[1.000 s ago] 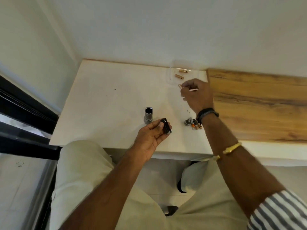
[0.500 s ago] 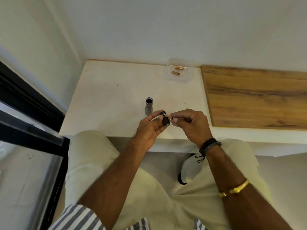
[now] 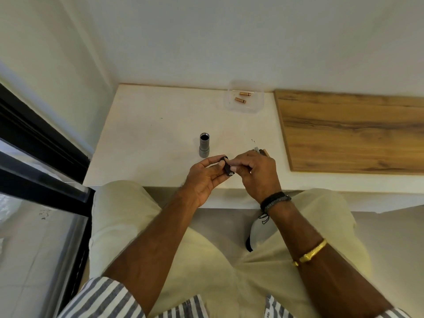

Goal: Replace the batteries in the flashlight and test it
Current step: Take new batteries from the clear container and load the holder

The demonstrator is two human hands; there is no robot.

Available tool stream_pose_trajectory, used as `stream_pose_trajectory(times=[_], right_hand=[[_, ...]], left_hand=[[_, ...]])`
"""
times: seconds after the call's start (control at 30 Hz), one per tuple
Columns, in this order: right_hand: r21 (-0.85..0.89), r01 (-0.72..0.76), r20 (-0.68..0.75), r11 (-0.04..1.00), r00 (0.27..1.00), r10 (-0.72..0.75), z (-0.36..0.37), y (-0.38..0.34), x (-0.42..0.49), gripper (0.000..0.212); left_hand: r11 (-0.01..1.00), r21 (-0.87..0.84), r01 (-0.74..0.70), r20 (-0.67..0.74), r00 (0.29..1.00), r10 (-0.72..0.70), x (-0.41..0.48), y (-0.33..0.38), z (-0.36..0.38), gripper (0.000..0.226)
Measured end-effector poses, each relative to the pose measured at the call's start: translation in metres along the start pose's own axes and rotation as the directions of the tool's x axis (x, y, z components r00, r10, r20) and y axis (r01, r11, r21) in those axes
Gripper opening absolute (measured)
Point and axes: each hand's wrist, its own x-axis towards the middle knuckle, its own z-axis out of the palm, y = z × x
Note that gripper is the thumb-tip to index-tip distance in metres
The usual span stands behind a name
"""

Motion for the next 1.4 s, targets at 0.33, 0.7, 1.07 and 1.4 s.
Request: stream_pose_trajectory(times=[0.33,0.7,1.07,1.4], right_hand=[[0.161,-0.268,0.140,0.950,0.959,0.247,0.001,0.004,0.004,0.013],[0.286,-0.292,0.069,0.913,0.956,0.284,0.006,0.016,0.012,0.009],[0.661,-0.455,0.042,0.597,0.816,0.576,0.001,0.041,0.067,0.009],[0.199,-0.425,-0.144,0.883,0.878,0.456,0.010,0.089,0.201,0.009]], left_hand=[[1.000,0.019,-0.001,-0.019,1.000,0.001,0.004,-0.001,-0.004,0.024],[0.997,-0.080,0.004,-0.044,0.999,-0.007,0.008,0.004,0.005,0.024],[0.983,-0.170,0.071,-0.068,0.994,-0.083,0.023,0.003,0.008,0.030],[0.971,-0.213,0.105,-0.115,0.985,-0.131,0.039,0.002,0.004,0.021]])
